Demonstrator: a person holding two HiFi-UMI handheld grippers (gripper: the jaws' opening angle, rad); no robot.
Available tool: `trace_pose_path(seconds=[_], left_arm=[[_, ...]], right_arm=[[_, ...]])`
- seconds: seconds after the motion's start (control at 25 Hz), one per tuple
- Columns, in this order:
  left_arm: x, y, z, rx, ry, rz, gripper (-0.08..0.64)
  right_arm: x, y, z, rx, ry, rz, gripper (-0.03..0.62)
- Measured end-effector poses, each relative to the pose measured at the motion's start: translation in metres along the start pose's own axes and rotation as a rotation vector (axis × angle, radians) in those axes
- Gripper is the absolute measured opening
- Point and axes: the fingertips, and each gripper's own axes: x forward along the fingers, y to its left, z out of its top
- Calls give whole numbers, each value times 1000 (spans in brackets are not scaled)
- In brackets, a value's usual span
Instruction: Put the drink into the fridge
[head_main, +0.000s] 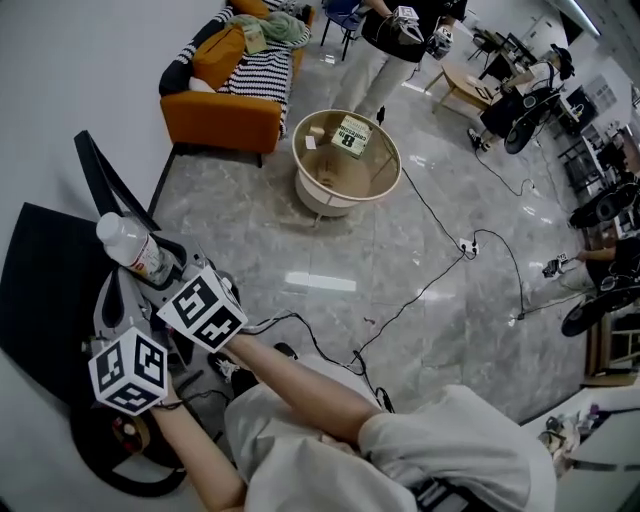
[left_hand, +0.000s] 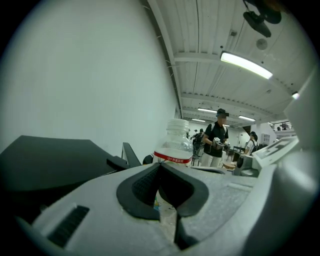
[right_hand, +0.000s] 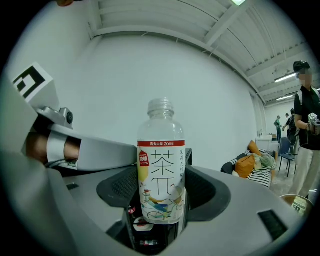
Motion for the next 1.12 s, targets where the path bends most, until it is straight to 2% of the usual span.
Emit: trace_pose_path(seconds=[0.24, 0.4, 0.52, 0.6, 0.84, 1.12], left_arm=[[-43, 13, -94, -91, 85, 123, 9], [-73, 28, -166, -126, 180, 217, 9], [-94, 38, -213, -165, 236, 265, 9], [-108, 52, -232, -171, 261, 287, 9], [-103, 97, -251, -159, 281, 226, 9], [-82, 140, -271, -131, 305, 143, 9]], right_arm=[[-30, 32, -85, 40, 86, 68, 291], [-38, 58, -124, 142, 72, 131, 291], [-38, 85, -149, 128, 70, 181, 291], [-29, 108, -171, 131, 82, 216, 291], [34, 122, -231, 108, 126, 205, 291], [112, 110, -269, 94, 85, 167, 291]])
